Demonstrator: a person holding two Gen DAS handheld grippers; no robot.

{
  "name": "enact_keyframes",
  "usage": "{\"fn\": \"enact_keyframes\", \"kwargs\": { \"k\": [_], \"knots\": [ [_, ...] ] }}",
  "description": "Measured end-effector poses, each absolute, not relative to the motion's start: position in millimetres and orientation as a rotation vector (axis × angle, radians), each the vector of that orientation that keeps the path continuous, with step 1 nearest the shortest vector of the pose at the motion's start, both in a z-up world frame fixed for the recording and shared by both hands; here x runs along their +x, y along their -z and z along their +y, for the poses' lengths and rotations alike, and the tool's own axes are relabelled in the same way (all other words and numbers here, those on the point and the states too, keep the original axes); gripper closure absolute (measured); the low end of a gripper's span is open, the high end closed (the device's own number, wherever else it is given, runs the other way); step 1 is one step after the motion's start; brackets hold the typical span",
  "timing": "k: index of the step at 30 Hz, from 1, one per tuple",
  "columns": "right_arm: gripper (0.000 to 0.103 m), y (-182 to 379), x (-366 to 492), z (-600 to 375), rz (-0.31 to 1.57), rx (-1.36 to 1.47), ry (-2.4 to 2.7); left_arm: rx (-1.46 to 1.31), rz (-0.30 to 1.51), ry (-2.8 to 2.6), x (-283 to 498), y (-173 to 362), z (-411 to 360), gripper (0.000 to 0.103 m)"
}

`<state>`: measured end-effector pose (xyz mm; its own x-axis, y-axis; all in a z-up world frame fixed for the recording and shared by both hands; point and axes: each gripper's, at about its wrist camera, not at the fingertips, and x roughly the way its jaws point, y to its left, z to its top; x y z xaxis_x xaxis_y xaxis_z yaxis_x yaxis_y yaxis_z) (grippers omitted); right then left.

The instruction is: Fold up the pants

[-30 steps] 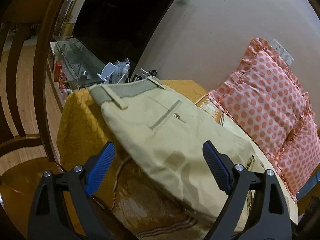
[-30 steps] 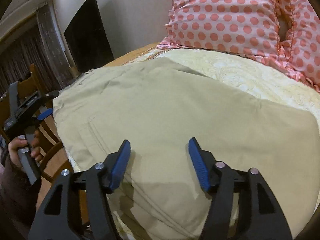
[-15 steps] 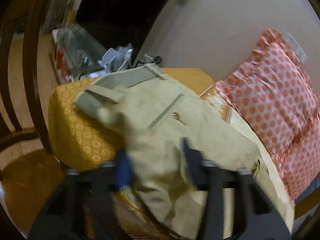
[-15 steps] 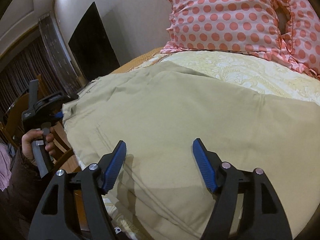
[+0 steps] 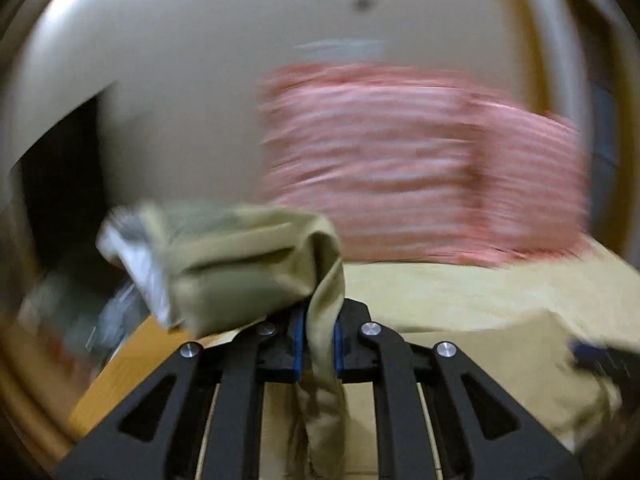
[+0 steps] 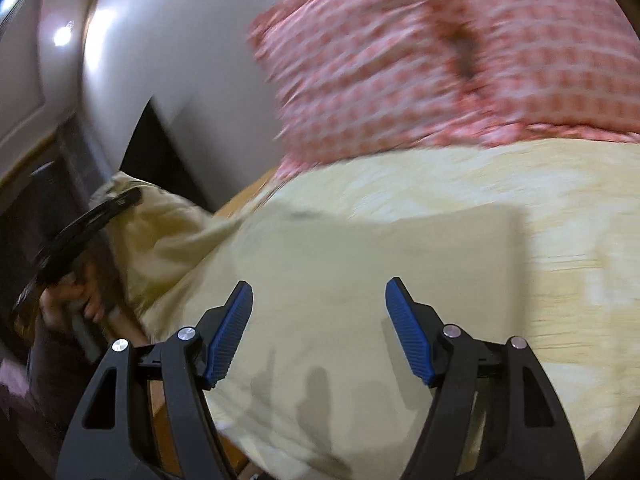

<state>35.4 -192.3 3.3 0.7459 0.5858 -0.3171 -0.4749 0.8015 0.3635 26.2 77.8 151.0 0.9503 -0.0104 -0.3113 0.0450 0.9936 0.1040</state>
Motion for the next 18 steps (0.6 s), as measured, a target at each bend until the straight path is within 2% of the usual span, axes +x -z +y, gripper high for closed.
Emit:
{"fn": "enact_keyframes", "kwargs": {
  "k": [2,5,9,12,15,17,18],
  "knots": [
    [0.032,-7,35,-224,0.406,0.352,-0.531,0.230,0.320,0.219,16,-141,17,0.093],
    [0.032,-5,35,-264,0.394,0.480,-0.474,0.395,0.393,0.384,1,-97,-43,0.092],
    [0.030,9,45,-300,0.438,0.663,-0.480,0.442,0.550,0.511,-5,-47,-65,0.092],
    [0.026,19,61,-305,0.497,0.743,-0.522,0.490,0.535,0.511,-21,-37,-61,0.089],
    [0.025,24,79,-297,0.577,0.764,-0.544,0.332,0.563,0.557,-20,-58,-29,0.072],
    [0.025,20,87,-289,0.604,0.718,-0.522,0.175,0.565,0.545,-12,-76,6,0.040],
    [0.025,19,92,-286,0.618,0.703,-0.518,0.131,0.552,0.523,-9,-85,21,0.035]
  ]
}}
